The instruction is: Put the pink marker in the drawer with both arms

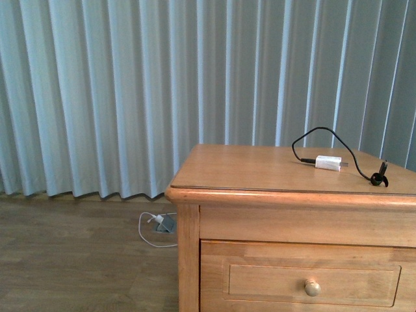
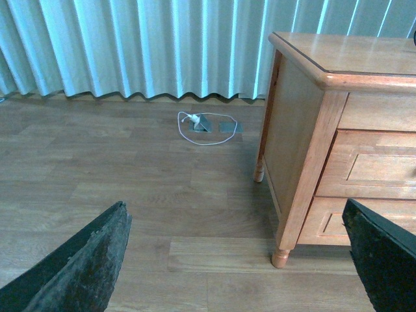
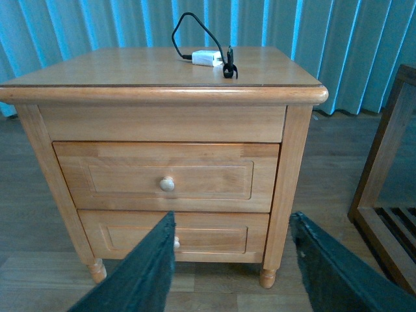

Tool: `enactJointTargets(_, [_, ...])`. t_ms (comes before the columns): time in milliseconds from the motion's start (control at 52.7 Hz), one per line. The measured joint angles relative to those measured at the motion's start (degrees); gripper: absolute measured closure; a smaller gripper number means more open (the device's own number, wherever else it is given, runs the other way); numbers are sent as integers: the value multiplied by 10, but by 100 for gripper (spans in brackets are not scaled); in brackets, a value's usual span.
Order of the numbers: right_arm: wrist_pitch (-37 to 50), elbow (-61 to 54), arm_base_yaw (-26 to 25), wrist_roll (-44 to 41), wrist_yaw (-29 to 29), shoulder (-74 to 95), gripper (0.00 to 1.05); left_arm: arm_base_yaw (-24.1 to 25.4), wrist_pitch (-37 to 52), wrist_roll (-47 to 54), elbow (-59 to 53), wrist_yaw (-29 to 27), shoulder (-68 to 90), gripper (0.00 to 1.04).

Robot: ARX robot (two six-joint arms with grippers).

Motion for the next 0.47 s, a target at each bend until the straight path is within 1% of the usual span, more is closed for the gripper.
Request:
enactJointTargets(76, [0,0,0,0,0,0,28,0,0,0,0,0,0,6])
enactJointTargets(114, [0,0,0,0,0,0,22,0,0,0,0,0,0,6])
enactJointTargets(190, [0,0,0,0,0,0,7,0,0,0,0,0,0,6])
enactJointTargets(209, [0,0,0,0,0,0,6,0,0,0,0,0,0,6])
enactJointTargets(266, [0,0,0,0,0,0,9,0,0,0,0,0,0,6])
enactJointTargets(475, [0,0,0,0,0,0,8,0,0,0,0,0,0,6])
